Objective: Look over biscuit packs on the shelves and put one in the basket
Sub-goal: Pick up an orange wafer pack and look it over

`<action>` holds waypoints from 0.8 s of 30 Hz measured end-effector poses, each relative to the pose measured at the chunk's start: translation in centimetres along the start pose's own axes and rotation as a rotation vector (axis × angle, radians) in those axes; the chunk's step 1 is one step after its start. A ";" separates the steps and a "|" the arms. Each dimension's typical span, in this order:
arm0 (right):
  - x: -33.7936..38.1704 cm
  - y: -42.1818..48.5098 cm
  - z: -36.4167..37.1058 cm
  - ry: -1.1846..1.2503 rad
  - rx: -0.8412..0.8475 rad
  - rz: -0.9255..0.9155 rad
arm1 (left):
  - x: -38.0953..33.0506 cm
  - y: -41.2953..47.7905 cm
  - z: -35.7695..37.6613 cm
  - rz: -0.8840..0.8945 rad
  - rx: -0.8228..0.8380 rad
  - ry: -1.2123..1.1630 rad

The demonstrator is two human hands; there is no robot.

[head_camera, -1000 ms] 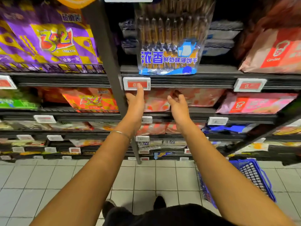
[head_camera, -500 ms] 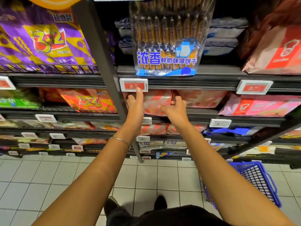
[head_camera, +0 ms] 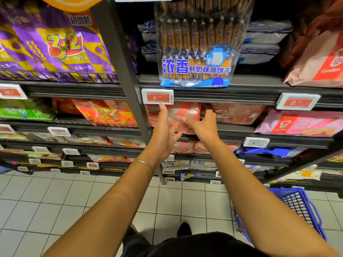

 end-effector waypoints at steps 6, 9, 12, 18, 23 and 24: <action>1.0 -0.6 -1.1 -0.026 -0.066 -0.116 | -0.9 -1.0 1.1 -0.001 0.030 -0.052; 0.7 -1.4 -2.2 -0.005 -0.103 -0.183 | -1.1 -1.4 2.0 -0.014 0.051 -0.019; -0.6 -2.8 -3.4 0.054 -0.119 -0.193 | -0.8 -1.9 2.7 -0.049 0.054 0.015; -2.3 -5.8 -4.4 0.267 -0.097 -0.241 | 1.0 -3.1 3.9 -0.029 0.106 0.073; -2.7 -6.4 -4.6 0.201 -0.068 -0.205 | 2.0 -4.1 3.6 -0.040 0.138 0.066; -2.7 -6.4 -4.7 0.177 -0.053 -0.195 | 2.1 -4.3 3.3 -0.038 0.135 0.066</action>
Point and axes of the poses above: each hand's wrist, its own y-axis towards the middle knuckle, its own z-axis out of the palm, x = y × z, the point moved 6 cm from there along y, towards the middle knuckle, and after that the axes turned 13 degrees about y, right-handed, at the moved point
